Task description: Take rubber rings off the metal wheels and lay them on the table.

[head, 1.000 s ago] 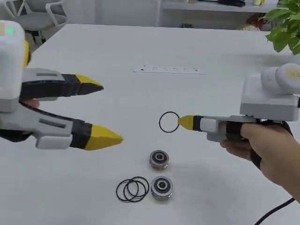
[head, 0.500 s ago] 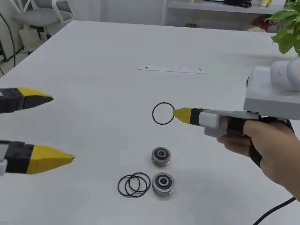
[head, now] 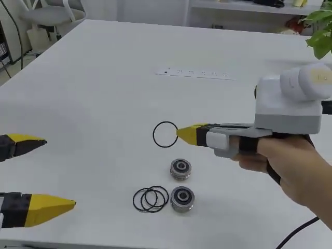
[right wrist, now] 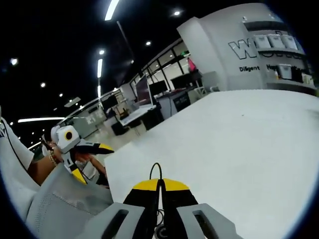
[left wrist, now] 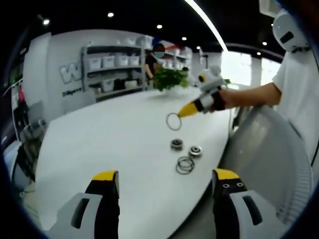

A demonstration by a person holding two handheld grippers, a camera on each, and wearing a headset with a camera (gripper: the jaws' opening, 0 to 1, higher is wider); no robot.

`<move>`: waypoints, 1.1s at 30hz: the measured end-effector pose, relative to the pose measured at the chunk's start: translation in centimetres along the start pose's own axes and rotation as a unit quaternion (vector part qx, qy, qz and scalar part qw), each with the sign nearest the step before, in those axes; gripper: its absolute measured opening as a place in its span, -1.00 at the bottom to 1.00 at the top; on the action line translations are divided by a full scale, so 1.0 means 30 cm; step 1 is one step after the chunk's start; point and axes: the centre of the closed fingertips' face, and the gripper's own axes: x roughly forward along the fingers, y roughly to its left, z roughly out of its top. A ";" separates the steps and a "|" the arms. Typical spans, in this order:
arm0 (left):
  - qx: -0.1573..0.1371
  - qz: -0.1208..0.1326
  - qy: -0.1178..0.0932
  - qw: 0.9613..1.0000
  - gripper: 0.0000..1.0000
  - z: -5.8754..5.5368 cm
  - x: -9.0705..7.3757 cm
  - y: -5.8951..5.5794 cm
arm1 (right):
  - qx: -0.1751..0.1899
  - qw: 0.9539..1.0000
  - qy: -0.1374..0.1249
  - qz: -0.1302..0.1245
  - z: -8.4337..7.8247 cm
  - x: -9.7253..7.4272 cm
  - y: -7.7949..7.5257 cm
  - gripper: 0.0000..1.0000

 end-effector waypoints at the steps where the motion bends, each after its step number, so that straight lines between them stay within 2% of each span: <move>1: 0.000 0.000 0.001 1.000 0.55 -0.001 0.002 -0.004 | -0.004 1.000 0.005 0.003 -0.007 0.005 0.008 -1.00; 7: 0.005 -0.007 0.003 1.000 0.55 0.000 0.015 -0.032 | -0.029 0.998 0.042 0.026 -0.064 0.043 0.056 -1.00; 12: 0.009 -0.012 0.015 1.000 0.55 -0.017 0.019 -0.041 | -0.045 0.995 0.076 0.044 -0.120 0.068 0.089 -1.00; 17: 0.004 -0.014 0.003 1.000 0.54 0.002 0.011 -0.052 | -0.058 0.990 0.117 0.056 -0.191 0.093 0.104 -1.00; 21: 0.004 -0.011 0.003 1.000 0.54 0.004 0.006 -0.051 | -0.071 0.985 0.147 0.054 -0.243 0.105 0.106 -1.00; 26: 0.004 -0.010 0.004 1.000 0.54 0.003 0.001 -0.049 | -0.081 0.982 0.162 0.050 -0.271 0.122 0.107 -1.00; 28: 0.004 -0.010 0.004 1.000 0.53 0.005 0.001 -0.050 | -0.086 0.980 0.171 0.053 -0.289 0.127 0.111 -1.00; 33: 0.005 -0.011 0.005 1.000 0.53 0.005 0.003 -0.050 | -0.113 0.973 0.196 0.038 -0.337 0.140 0.092 -1.00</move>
